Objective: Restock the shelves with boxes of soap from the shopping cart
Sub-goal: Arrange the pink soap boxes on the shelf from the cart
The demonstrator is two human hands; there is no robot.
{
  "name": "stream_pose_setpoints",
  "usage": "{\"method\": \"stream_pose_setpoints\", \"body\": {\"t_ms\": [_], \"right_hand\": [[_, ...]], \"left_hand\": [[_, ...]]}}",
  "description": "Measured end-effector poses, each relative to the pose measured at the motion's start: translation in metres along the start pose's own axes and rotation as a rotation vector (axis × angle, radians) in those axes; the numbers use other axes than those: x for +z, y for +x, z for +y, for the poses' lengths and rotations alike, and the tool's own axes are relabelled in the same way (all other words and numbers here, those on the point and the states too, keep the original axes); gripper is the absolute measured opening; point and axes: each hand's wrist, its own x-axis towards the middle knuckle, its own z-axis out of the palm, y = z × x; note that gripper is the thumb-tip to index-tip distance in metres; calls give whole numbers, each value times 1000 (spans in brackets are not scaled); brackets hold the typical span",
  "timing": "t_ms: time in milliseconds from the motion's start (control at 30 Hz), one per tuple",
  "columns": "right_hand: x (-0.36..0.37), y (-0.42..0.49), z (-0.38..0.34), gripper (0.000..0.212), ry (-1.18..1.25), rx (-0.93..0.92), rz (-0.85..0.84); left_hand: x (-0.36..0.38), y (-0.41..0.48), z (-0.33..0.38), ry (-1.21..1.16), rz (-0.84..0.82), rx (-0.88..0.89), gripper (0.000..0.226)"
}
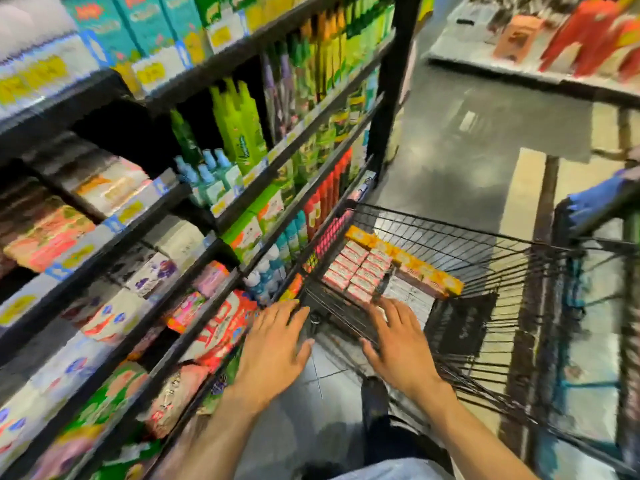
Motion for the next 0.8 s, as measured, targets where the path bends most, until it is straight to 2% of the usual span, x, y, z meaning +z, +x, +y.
{"method": "stream_pose_setpoints", "body": {"t_ms": [133,333,500,667,800], "right_hand": [[3,-11,73,66,20,206,-24],[24,-4,187,67,93,384,-71],[65,22,272,65,160,446,-118],[115,56,326,56,198,514,-84],[171,80,362,65,252,549,-80]], "left_hand": [[36,64,50,-28,-101,126,57],[91,163,114,-23,-243,226,56],[152,245,134,25,-323,271,54],[217,322,142,67,-399,318,56],[279,374,143,62,-409,352,58]]}}
